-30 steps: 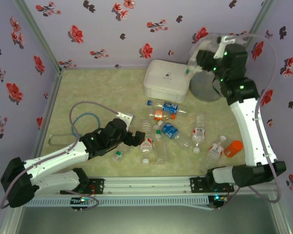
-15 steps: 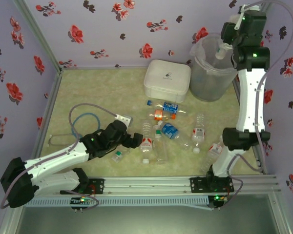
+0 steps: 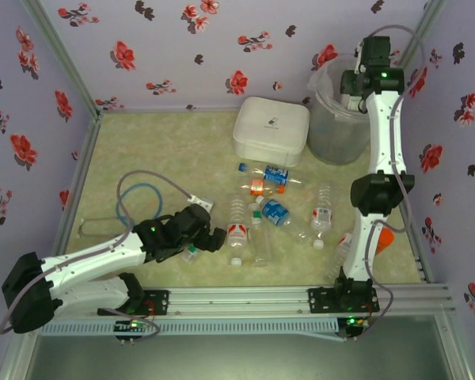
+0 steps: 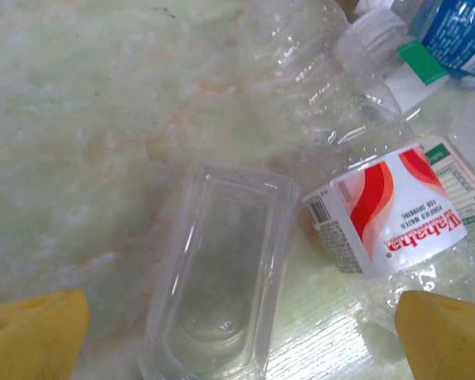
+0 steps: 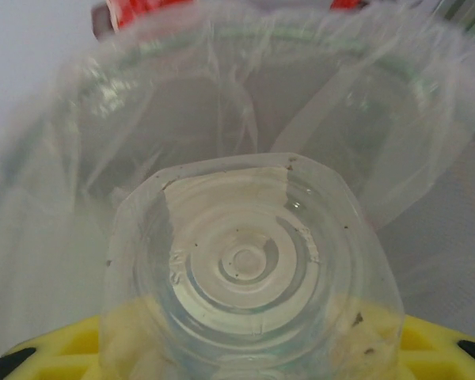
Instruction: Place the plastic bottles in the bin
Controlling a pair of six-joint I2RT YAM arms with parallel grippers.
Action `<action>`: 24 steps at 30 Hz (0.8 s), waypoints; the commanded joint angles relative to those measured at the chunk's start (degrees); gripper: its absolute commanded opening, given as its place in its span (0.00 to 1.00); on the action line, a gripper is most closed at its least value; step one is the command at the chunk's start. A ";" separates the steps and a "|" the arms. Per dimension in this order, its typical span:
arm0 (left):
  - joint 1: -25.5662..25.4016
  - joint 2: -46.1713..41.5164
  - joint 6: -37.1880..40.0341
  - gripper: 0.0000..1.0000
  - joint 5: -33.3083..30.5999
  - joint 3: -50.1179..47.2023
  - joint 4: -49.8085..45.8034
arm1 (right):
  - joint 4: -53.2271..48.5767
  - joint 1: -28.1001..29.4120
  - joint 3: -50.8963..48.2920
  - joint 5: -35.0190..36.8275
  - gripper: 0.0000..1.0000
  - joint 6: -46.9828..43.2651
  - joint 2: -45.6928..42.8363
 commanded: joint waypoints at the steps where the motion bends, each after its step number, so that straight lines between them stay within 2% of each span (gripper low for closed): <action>1: -1.16 0.86 -0.04 1.00 -1.72 0.92 -1.22 | -2.99 -0.86 1.75 -3.12 0.00 -0.92 3.27; 3: -1.25 0.95 -0.10 1.00 -1.79 0.87 -2.02 | -3.17 -1.12 1.81 -4.28 0.00 -0.87 4.66; 5: -1.27 0.86 -0.21 1.00 -1.78 0.88 -2.75 | -3.58 -1.46 1.89 -5.79 0.06 -0.87 5.68; 11: -1.27 0.96 -0.41 1.00 -1.21 0.32 -2.75 | -4.49 -2.70 1.64 -9.64 0.51 -0.09 6.74; 14: -1.27 2.23 0.03 1.00 -1.09 1.65 -3.97 | -4.66 -3.31 1.63 -9.95 0.68 0.60 6.90; 18: -1.27 2.95 0.72 1.00 -0.55 2.78 -4.30 | -4.32 -4.03 1.64 -11.29 0.96 1.39 5.72; 19: -1.27 3.03 0.93 1.00 -0.19 3.09 -4.09 | -4.23 -4.19 1.67 -11.73 0.99 1.55 5.33; 24: -1.27 4.00 1.54 1.00 0.36 4.46 -5.02 | -3.44 -5.09 1.64 -14.79 1.00 2.64 1.92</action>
